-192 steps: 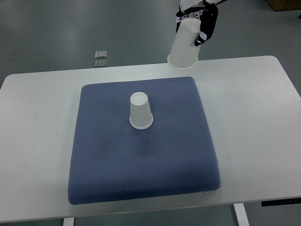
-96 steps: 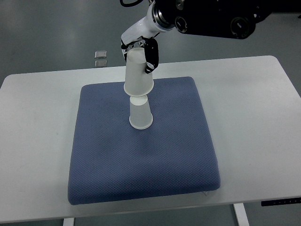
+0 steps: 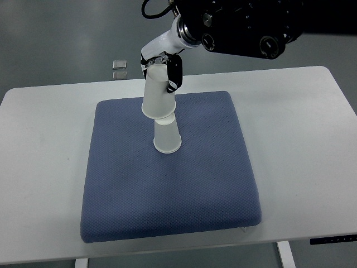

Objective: Stack paper cups
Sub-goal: 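Lower the held cup onto the cup on the cushion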

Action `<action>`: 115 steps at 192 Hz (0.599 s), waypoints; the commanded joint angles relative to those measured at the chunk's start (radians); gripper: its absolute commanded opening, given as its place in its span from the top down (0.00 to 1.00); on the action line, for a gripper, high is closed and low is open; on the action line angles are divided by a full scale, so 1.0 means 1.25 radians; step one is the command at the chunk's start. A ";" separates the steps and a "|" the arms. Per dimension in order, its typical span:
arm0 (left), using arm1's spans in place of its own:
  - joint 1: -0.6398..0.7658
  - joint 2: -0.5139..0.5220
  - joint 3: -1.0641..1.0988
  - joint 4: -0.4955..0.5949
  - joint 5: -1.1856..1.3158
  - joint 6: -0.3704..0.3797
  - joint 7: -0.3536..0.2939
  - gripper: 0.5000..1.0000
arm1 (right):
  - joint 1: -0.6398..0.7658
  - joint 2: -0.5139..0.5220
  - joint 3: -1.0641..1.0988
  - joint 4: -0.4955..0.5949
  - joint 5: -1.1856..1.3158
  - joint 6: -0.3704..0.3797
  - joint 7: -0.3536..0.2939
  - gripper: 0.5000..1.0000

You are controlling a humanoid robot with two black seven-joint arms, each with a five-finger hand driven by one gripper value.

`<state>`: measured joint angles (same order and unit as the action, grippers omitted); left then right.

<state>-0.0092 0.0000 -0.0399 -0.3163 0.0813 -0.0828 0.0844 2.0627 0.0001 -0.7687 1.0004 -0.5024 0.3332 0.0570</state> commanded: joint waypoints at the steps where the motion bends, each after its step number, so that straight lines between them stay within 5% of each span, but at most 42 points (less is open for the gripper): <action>1: 0.000 0.000 -0.001 0.000 0.000 0.000 0.001 0.00 | -0.012 0.000 0.000 -0.005 0.002 -0.006 0.000 0.75; 115: 0.000 0.000 -0.001 0.000 0.000 0.000 0.000 0.00 | -0.065 0.000 0.001 -0.022 0.007 -0.031 0.001 0.73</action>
<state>-0.0092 0.0000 -0.0415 -0.3160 0.0813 -0.0828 0.0845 1.9921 0.0000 -0.7670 0.9740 -0.4962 0.3085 0.0594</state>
